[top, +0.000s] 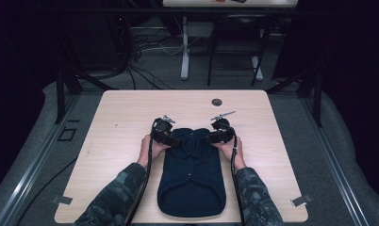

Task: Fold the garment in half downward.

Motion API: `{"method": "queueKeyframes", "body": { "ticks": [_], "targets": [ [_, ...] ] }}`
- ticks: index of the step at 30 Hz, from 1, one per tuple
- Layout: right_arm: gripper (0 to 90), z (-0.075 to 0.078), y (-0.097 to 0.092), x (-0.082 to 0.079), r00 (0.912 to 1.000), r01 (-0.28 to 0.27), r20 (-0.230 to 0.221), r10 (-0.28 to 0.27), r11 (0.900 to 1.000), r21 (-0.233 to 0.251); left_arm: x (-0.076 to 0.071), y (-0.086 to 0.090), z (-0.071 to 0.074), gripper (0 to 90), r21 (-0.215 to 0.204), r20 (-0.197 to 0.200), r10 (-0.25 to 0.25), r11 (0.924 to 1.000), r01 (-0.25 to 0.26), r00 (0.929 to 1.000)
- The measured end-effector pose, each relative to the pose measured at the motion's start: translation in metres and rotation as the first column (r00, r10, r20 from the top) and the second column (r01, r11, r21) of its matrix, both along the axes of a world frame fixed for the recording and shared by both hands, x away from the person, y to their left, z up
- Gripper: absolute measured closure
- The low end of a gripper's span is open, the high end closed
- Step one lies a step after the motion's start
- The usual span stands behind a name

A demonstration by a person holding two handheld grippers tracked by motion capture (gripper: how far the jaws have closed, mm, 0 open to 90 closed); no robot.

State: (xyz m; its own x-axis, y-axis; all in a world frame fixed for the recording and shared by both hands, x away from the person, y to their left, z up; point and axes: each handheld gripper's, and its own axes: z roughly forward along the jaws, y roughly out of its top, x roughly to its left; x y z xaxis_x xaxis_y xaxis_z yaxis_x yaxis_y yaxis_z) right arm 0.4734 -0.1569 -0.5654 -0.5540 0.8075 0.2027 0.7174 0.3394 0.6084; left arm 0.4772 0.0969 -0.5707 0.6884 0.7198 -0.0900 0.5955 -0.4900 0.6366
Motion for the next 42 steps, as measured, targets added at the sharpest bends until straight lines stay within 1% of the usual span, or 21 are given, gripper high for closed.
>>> {"method": "queueKeyframes", "body": {
  "ticks": [1, 2, 6, 8, 10, 11, 12, 13, 15, 17, 18, 20, 21, 26, 27, 30, 32, 36, 37, 41, 42],
  "targets": [
    [53.3, 0.000, 0.001, 0.000, 1.0000, -0.005, 0.003, 0.005, 0.9999, -0.010, -0.001, -0.001, 0.000, 35.4, 0.003, 0.004, -0.001, 1.0000, 0.001, 1.0000],
    [54.9, -0.001, 0.002, -0.001, 0.9999, 0.000, 0.013, 0.000, 1.0000, -0.008, -0.001, -0.001, 0.000, 37.4, 0.000, 0.004, 0.000, 1.0000, 0.000, 1.0000],
    [62.1, -0.001, 0.004, -0.003, 0.9998, -0.010, 0.015, 0.010, 0.9995, -0.031, -0.003, 0.000, 0.001, 46.5, 0.008, 0.010, -0.012, 0.9999, 0.012, 0.9999],
    [64.9, -0.002, 0.004, -0.004, 0.9996, -0.015, 0.023, 0.015, 0.9995, -0.028, -0.004, -0.001, 0.000, 51.6, 0.002, 0.017, -0.006, 1.0000, 0.006, 0.9998],
    [67.1, -0.001, 0.005, -0.005, 0.9996, -0.012, 0.026, 0.012, 0.9995, -0.031, -0.005, -0.002, 0.001, 56.6, 0.001, 0.018, -0.011, 0.9999, 0.011, 0.9998],
    [68.3, -0.001, 0.006, -0.006, 0.9994, -0.004, 0.035, 0.006, 0.9995, -0.032, -0.006, -0.002, 0.001, 59.4, -0.001, 0.017, -0.011, 0.9999, 0.011, 0.9998],
    [69.8, 0.000, 0.006, -0.007, 0.9989, -0.014, 0.044, 0.016, 0.9989, -0.045, -0.006, -0.002, 0.001, 62.9, -0.001, 0.016, -0.014, 0.9999, 0.014, 0.9998],
    [70.6, 0.001, 0.007, -0.008, 0.9984, -0.012, 0.054, 0.014, 0.9989, -0.046, -0.006, -0.001, 0.001, 65.0, -0.006, 0.014, -0.018, 0.9998, 0.018, 0.9997],
    [71.4, 0.002, 0.006, -0.009, 0.9983, -0.016, 0.055, 0.019, 0.9988, -0.047, -0.008, 0.000, 0.003, 66.4, -0.013, 0.023, -0.016, 0.9998, 0.016, 0.9996],
    [72.0, 0.006, 0.005, -0.011, 0.9971, -0.018, 0.073, 0.021, 0.9991, -0.040, -0.009, 0.001, 0.005, 67.8, -0.016, 0.036, -0.017, 0.9997, 0.018, 0.9992],
    [72.4, 0.009, 0.004, -0.013, 0.9955, -0.016, 0.093, 0.018, 0.9997, -0.020, -0.010, 0.001, 0.006, 68.3, -0.019, 0.042, -0.016, 0.9997, 0.017, 0.9990],
    [72.6, 0.011, 0.003, -0.015, 0.9947, -0.018, 0.101, 0.020, 0.9997, -0.019, -0.012, 0.002, 0.010, 68.4, -0.034, 0.055, -0.013, 0.9993, 0.015, 0.9984],
    [72.7, 0.014, 0.002, -0.017, 0.9932, -0.020, 0.114, 0.021, 0.9998, -0.008, -0.013, 0.002, 0.012, 68.6, -0.036, 0.059, -0.015, 0.9992, 0.017, 0.9982],
    [72.9, 0.026, 0.001, -0.025, 0.9867, -0.040, 0.158, 0.039, 0.9992, 0.002, -0.019, 0.006, 0.022, 68.6, -0.048, 0.078, -0.027, 0.9984, 0.031, 0.9966],
    [72.9, 0.028, 0.001, -0.026, 0.9865, -0.043, 0.158, 0.042, 0.9991, 0.003, -0.020, 0.007, 0.025, 68.5, -0.054, 0.082, -0.026, 0.9980, 0.031, 0.9963],
    [72.9, 0.039, 0.000, -0.034, 0.9795, -0.061, 0.194, 0.056, 0.9979, 0.023, -0.024, 0.009, 0.031, 67.6, -0.063, 0.092, -0.027, 0.9975, 0.033, 0.9954],
    [72.9, 0.041, 0.000, -0.036, 0.9777, -0.066, 0.201, 0.060, 0.9976, 0.022, -0.027, 0.011, 0.036, 67.6, -0.070, 0.095, -0.034, 0.9967, 0.041, 0.9948],
    [73.1, 0.051, 0.000, -0.045, 0.9676, -0.082, 0.241, 0.077, 0.9965, 0.014, -0.032, 0.013, 0.043, 68.0, -0.088, 0.119, -0.040, 0.9949, 0.050, 0.9922],
    [73.0, 0.053, -0.001, -0.047, 0.9649, -0.090, 0.248, 0.086, 0.9959, 0.008, -0.033, 0.013, 0.045, 68.1, -0.088, 0.118, -0.046, 0.9945, 0.056, 0.9920],
    [73.1, 0.061, -0.003, -0.053, 0.9549, -0.098, 0.283, 0.090, 0.9950, 0.015, -0.039, 0.014, 0.052, 69.1, -0.106, 0.146, -0.043, 0.9926, 0.059, 0.9883],
    [73.1, 0.063, -0.003, -0.055, 0.9528, -0.099, 0.290, 0.089, 0.9949, 0.018, -0.040, 0.015, 0.054, 69.2, -0.101, 0.147, -0.050, 0.9927, 0.066, 0.9879]
  ]
}}
